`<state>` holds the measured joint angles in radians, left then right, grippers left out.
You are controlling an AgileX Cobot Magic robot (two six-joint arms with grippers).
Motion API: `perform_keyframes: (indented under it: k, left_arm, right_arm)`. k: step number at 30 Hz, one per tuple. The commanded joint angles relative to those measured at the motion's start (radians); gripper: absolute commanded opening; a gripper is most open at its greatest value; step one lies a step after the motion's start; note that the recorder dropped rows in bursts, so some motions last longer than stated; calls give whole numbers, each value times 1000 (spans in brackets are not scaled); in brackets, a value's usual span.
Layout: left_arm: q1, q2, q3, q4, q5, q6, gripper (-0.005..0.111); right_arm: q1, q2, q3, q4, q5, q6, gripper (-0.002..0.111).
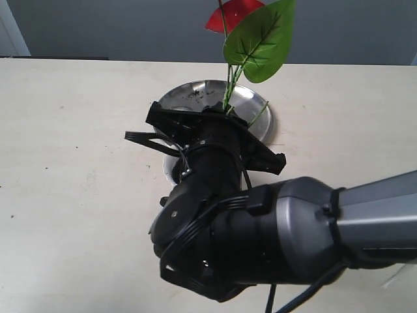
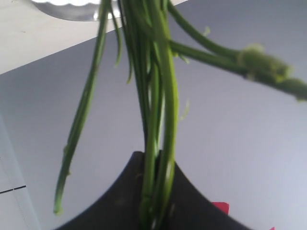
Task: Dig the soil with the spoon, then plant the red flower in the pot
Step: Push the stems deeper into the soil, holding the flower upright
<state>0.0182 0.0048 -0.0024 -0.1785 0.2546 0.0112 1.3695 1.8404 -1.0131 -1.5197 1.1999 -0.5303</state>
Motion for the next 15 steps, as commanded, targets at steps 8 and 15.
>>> perform_keyframes:
  k: [8,15]
  left_arm:
    - [2,-5,2,2,-15,-1,0]
    - [2,-5,2,2,-15,-1,0]
  right_arm:
    - [6,1,1,89,-45,-24,1]
    - [6,1,1,109,-45,-72,1]
